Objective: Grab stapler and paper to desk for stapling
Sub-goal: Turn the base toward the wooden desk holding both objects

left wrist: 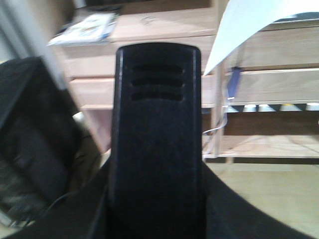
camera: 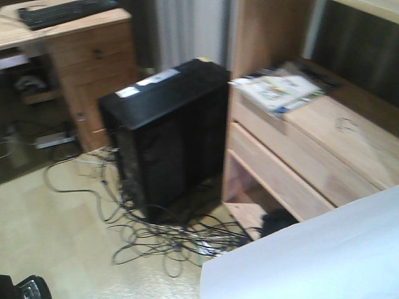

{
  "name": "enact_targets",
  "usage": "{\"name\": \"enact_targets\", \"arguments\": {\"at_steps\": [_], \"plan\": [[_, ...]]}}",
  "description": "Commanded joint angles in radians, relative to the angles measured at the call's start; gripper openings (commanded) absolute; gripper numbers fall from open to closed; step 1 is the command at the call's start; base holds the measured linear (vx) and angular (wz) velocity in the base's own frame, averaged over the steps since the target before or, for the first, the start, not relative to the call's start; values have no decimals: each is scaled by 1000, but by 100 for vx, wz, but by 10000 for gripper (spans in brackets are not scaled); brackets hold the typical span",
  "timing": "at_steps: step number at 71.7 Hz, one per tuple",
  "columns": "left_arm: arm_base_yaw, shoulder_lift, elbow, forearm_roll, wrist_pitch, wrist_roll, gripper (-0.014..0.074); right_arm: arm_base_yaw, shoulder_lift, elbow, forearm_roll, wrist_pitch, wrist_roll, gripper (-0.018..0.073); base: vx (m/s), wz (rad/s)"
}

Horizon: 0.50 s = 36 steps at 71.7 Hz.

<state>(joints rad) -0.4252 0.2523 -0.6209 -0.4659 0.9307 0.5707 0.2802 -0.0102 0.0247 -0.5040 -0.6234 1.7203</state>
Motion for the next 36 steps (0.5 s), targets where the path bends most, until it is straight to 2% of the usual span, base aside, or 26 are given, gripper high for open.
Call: {"name": "enact_targets", "arguments": {"at_steps": [1,36], "plan": [[-1,9,-26,-44,-95,-1,-6,-1,14,-27,8,-51,-6,-3,10,59],[-1,9,-26,-43,-93,-1,-6,-1,14,-27,8,-51,-6,-3,11,47]]}}
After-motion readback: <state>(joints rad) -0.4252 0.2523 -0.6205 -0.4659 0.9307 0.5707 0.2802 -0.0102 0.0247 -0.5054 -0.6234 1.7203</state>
